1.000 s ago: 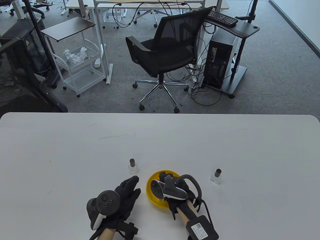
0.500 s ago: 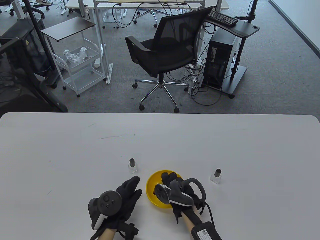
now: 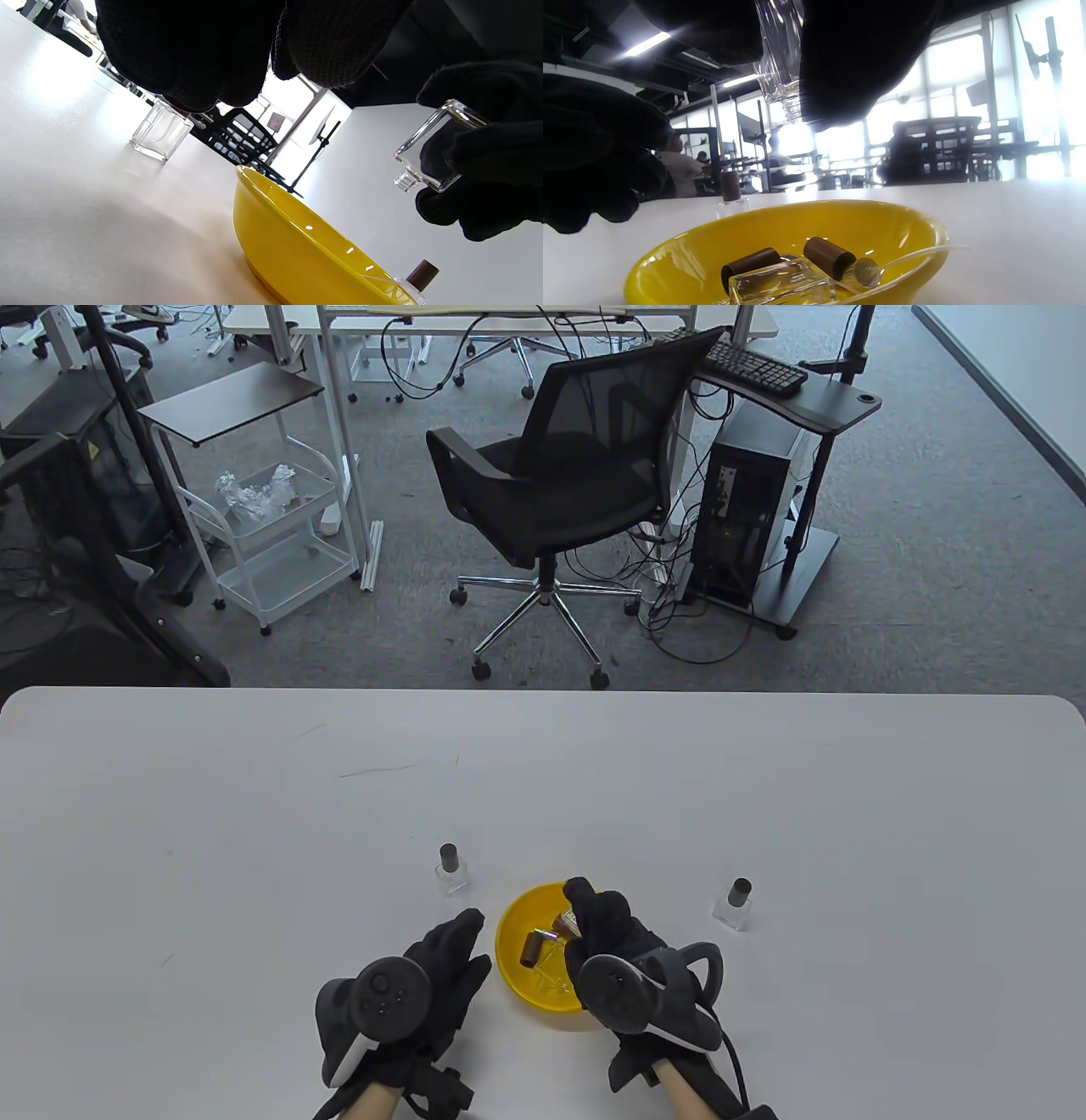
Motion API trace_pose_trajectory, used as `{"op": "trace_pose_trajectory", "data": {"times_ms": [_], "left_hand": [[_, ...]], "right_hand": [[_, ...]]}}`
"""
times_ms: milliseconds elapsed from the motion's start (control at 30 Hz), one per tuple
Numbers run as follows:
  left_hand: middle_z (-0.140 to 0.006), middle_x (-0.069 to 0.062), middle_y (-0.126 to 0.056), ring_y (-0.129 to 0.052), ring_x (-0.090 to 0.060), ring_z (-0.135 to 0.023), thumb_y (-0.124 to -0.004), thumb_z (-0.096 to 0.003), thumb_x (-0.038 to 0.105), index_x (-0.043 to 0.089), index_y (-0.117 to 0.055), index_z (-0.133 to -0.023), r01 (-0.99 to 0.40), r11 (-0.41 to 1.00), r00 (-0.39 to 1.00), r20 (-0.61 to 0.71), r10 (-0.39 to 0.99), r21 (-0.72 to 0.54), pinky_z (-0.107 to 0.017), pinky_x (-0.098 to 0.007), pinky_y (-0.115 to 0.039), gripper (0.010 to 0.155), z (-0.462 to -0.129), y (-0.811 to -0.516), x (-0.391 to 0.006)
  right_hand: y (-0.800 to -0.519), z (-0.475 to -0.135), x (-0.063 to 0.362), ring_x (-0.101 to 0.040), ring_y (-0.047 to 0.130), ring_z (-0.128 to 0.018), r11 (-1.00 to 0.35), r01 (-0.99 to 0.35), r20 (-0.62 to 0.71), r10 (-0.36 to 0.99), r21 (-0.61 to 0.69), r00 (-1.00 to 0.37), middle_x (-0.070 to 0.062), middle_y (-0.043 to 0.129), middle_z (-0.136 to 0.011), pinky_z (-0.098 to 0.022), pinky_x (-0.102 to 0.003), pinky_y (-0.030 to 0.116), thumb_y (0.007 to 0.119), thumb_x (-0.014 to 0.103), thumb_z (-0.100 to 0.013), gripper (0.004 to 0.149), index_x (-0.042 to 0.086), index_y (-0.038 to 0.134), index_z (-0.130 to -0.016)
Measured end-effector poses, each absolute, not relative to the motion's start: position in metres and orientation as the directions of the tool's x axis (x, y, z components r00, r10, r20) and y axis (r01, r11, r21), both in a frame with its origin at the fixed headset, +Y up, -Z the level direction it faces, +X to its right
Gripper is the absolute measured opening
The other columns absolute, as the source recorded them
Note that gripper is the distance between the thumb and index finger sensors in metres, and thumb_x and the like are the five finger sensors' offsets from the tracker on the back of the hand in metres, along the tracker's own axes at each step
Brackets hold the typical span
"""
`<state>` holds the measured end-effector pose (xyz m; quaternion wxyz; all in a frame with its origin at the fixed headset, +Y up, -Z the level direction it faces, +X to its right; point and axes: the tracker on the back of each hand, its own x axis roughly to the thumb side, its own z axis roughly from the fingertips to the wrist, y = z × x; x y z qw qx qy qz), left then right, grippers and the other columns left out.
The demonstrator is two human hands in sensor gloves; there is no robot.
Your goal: Assemble perfume bottles from components
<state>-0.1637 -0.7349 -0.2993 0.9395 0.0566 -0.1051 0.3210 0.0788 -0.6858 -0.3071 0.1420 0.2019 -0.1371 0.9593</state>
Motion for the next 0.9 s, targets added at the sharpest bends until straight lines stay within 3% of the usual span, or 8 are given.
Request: {"op": "trace_pose_trajectory", "data": {"times_ms": [100, 200, 267, 667, 900], "left_hand": [[-0.104, -0.013, -0.077, -0.085, -0.039, -0.085, -0.075, -0.0545, 0.040, 0.027, -0.063, -0.110, -0.597, 0.801, 0.783, 0.244, 0.572, 0.037, -0.060, -0.047, -0.077, 0.058, -0.298, -0.735, -0.160], [-0.104, -0.012, -0.077, -0.085, -0.039, -0.084, -0.075, -0.0545, 0.040, 0.027, -0.063, -0.110, -0.585, 0.810, 0.789, 0.256, 0.558, 0.037, -0.060, -0.047, -0.077, 0.058, -0.298, -0.735, -0.157], [-0.104, -0.012, -0.078, -0.085, -0.039, -0.084, -0.075, -0.0544, 0.040, 0.027, -0.063, -0.110, -0.583, 0.812, 0.787, 0.271, 0.554, 0.035, -0.060, -0.047, -0.077, 0.058, -0.298, -0.735, -0.155], [-0.104, -0.012, -0.077, -0.083, -0.039, -0.087, -0.076, -0.0541, 0.040, 0.027, -0.066, -0.108, -0.490, 0.869, 0.832, 0.336, 0.441, 0.074, -0.062, -0.048, -0.075, 0.057, -0.289, -0.727, -0.134], [-0.104, -0.012, -0.078, -0.082, -0.039, -0.088, -0.076, -0.0539, 0.040, 0.026, -0.068, -0.107, -0.414, 0.909, 0.870, 0.317, 0.378, 0.054, -0.063, -0.048, -0.074, 0.056, -0.294, -0.729, -0.122]], "right_hand": [[-0.691, -0.308, 0.092, -0.033, 0.095, -0.063, -0.866, -0.469, 0.411, 0.370, -0.173, -0.834, -0.018, 0.066, -0.092, -0.044, -0.035, 0.085, 0.071, 0.029, -0.059, 0.063, 0.025, 0.036, -0.111], [-0.709, -0.311, 0.107, -0.037, 0.093, -0.066, -0.737, -0.667, 0.409, 0.578, -0.109, -0.706, -0.021, 0.063, -0.093, -0.046, -0.038, 0.084, 0.072, 0.026, -0.059, 0.056, 0.027, 0.044, -0.108], [-0.716, -0.314, 0.117, -0.039, 0.092, -0.068, -0.674, -0.736, 0.376, 0.667, -0.066, -0.644, -0.022, 0.062, -0.094, -0.047, -0.040, 0.084, 0.072, 0.024, -0.059, 0.055, 0.020, 0.043, -0.106], [-0.721, -0.307, 0.136, -0.038, 0.096, -0.067, -0.565, -0.816, 0.336, 0.750, -0.124, -0.571, -0.019, 0.070, -0.094, -0.043, -0.040, 0.087, 0.075, 0.026, -0.060, 0.054, 0.011, 0.046, -0.103], [-0.729, -0.310, 0.151, -0.036, 0.095, -0.065, -0.491, -0.861, 0.257, 0.822, -0.131, -0.508, -0.021, 0.066, -0.091, -0.042, -0.039, 0.086, 0.075, 0.027, -0.060, 0.054, 0.013, 0.041, -0.100]]}}
